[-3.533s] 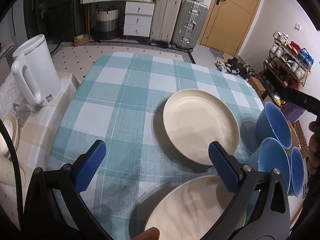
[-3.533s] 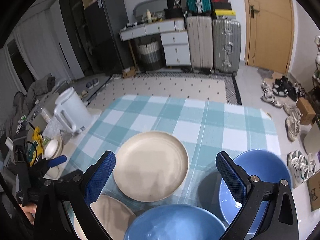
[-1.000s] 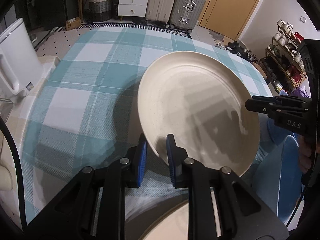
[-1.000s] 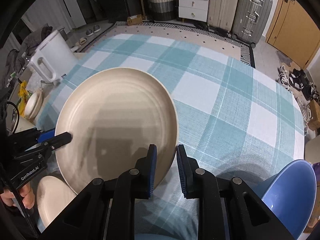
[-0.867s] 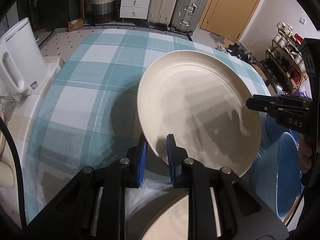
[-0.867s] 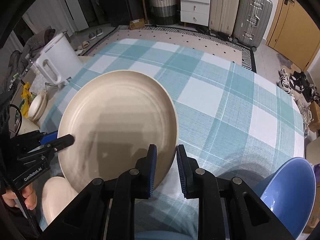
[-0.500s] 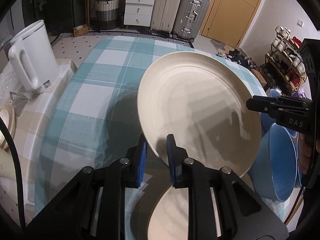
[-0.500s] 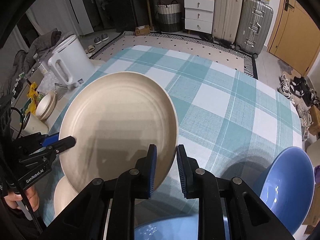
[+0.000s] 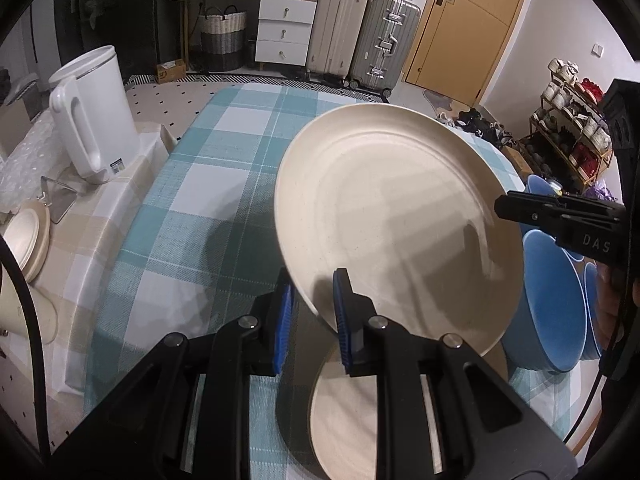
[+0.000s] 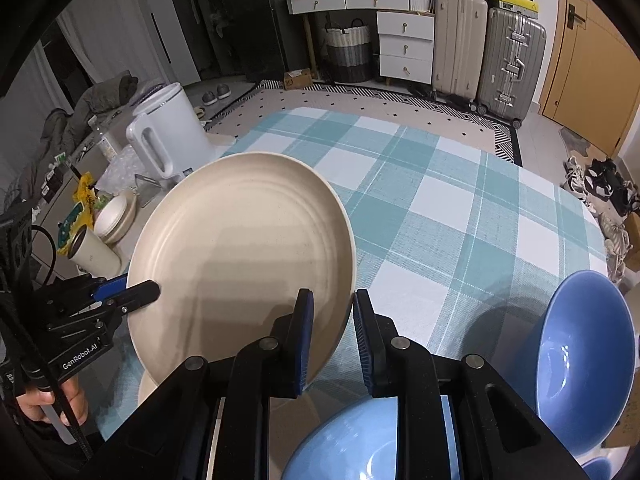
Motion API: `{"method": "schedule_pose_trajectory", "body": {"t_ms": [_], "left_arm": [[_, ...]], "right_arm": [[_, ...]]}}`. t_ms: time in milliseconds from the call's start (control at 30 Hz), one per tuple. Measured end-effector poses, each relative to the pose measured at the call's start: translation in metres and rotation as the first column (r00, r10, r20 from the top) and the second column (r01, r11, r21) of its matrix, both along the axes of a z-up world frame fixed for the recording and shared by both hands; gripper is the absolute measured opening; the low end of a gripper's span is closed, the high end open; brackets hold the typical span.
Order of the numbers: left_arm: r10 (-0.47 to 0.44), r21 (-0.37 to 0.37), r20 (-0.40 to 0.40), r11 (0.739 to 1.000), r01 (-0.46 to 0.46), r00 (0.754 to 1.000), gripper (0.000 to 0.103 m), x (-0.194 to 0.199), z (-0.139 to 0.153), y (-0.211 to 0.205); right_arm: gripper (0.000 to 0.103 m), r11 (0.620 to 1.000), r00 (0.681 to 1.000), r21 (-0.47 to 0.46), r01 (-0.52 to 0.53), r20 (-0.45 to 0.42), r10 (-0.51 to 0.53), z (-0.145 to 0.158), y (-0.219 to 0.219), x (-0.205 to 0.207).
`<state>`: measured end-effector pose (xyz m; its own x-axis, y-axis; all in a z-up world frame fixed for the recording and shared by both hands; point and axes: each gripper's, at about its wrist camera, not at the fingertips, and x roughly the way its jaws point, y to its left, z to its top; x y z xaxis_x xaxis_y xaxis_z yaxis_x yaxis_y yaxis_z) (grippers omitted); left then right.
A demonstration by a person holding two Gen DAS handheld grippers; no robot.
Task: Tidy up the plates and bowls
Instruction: 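Lift the cream plate with both grippers and carry it toward the stack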
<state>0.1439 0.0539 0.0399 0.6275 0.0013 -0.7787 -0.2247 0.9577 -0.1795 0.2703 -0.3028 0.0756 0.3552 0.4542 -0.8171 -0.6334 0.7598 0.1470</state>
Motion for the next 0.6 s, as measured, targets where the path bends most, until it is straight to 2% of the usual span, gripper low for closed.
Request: {"method": "schedule_pose_trajectory", "body": {"t_ms": [300,600], "left_arm": [[-0.002,0.018,0.035,1.000,0.001,0.999,0.017,-0.029,0.017,-0.010],[-0.005,0.032,0.052,0.999,0.003,0.999,0.017,-0.060,0.020,-0.013]], "right_arm": [[0.021,1.000,1.000,0.024,0.002,0.024,-0.003,0.009,-0.008,-0.023],[0.021,1.000,0.999,0.029,0.009,0.037,-0.010,0.010,-0.010,-0.052]]}}
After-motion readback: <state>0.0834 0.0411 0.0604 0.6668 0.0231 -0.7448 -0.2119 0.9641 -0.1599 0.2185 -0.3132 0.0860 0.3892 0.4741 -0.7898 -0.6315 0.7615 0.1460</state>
